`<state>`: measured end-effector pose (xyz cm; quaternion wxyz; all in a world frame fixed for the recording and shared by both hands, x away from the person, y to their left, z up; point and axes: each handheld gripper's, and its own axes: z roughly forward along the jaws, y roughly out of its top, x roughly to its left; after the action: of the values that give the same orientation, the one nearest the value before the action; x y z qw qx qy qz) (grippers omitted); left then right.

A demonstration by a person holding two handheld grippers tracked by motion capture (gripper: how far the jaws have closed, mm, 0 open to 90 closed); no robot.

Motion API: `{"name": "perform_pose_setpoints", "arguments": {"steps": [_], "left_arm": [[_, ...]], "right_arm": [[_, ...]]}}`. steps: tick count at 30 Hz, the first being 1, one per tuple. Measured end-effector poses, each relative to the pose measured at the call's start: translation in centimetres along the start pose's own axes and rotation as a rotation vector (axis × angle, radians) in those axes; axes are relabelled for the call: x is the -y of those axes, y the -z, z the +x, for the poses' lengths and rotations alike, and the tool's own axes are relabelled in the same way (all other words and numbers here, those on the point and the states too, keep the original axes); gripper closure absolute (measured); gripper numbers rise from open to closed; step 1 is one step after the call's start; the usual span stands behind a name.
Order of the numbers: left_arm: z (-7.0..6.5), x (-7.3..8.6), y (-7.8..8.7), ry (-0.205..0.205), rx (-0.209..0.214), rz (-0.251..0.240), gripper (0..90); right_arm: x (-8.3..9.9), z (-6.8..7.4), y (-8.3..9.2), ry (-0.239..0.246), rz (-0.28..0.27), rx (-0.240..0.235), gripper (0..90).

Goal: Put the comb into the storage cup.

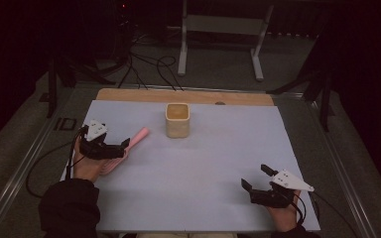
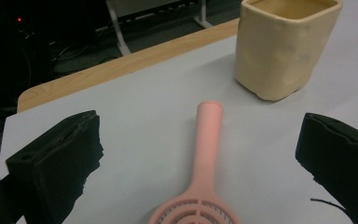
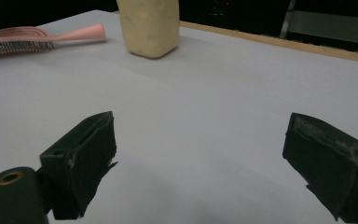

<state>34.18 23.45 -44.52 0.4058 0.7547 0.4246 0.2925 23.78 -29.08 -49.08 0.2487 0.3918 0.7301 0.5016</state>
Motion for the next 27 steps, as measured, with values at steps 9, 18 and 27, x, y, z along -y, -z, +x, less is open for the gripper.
{"name": "perform_pose_setpoints", "arguments": {"steps": [9,18,27], "left_arm": [[0.3,-0.3,-1.1,0.014,0.007,0.017,1.2],[0.6,-0.4,-2.1,0.019,-0.003,0.047,1.5],[0.9,-0.7,-2.7,0.027,-0.009,0.065,1.7]], "right_arm": [[0.0,-0.1,-0.1,-0.002,-0.001,0.003,9.2],[-0.1,-0.1,-0.1,-0.005,-0.005,0.006,9.2],[-0.1,-0.1,-0.2,-0.001,-0.006,0.003,9.2]]}}
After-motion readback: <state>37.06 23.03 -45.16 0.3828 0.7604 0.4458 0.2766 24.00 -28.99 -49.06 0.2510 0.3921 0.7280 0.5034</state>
